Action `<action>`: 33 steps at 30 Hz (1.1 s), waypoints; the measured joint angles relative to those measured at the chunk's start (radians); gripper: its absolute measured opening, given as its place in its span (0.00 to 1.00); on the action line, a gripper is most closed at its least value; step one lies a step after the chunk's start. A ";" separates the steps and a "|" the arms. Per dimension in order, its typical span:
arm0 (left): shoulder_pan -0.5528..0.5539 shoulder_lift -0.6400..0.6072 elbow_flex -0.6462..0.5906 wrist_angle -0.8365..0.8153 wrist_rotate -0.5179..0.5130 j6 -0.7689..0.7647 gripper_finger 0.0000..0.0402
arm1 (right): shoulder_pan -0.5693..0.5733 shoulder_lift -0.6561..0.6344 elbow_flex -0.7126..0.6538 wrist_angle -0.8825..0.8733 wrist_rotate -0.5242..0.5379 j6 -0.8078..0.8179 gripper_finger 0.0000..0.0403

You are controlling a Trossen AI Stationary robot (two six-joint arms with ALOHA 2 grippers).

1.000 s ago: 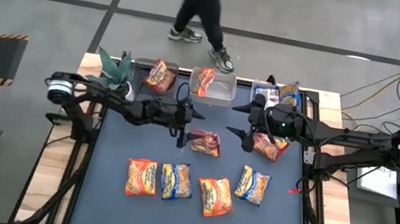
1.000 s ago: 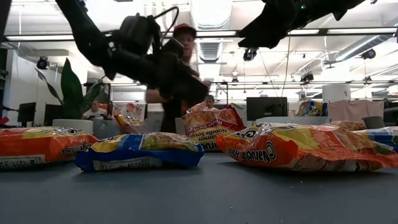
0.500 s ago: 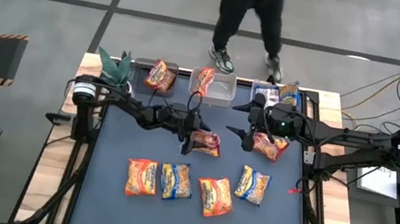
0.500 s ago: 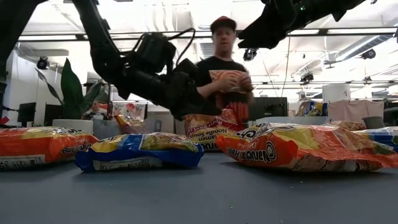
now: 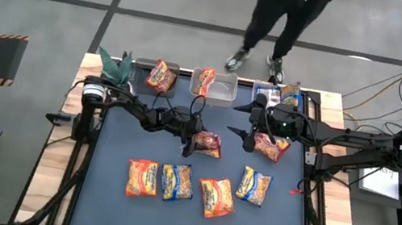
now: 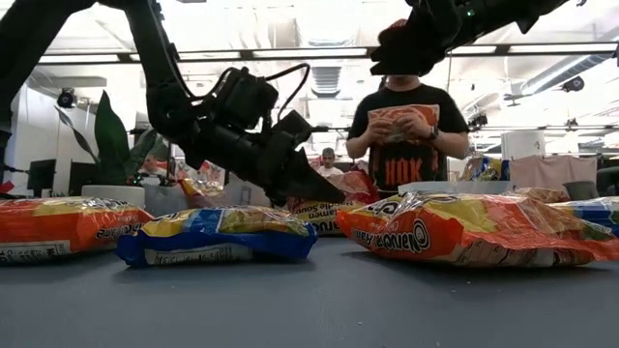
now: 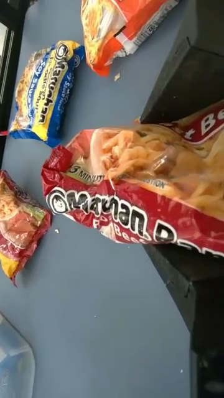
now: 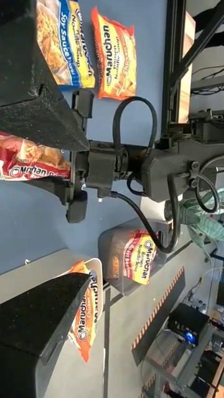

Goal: Sort Maruchan noodles
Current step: Put the left red noodle pack into the transparent black bin

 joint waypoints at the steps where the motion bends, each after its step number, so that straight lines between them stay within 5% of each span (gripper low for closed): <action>1: 0.000 0.000 0.000 0.000 -0.001 0.003 0.68 | 0.000 0.000 0.000 0.000 0.000 0.000 0.81; 15: -0.001 -0.011 0.002 0.004 -0.002 0.000 0.39 | 0.000 0.000 0.000 0.000 0.001 0.000 0.81; 24: -0.002 -0.110 0.001 -0.017 0.000 0.011 0.38 | 0.000 0.000 0.000 -0.023 0.002 0.000 0.81; 33: 0.004 -0.393 0.000 -0.260 -0.038 0.119 0.38 | -0.001 0.000 0.000 -0.023 0.003 0.000 0.81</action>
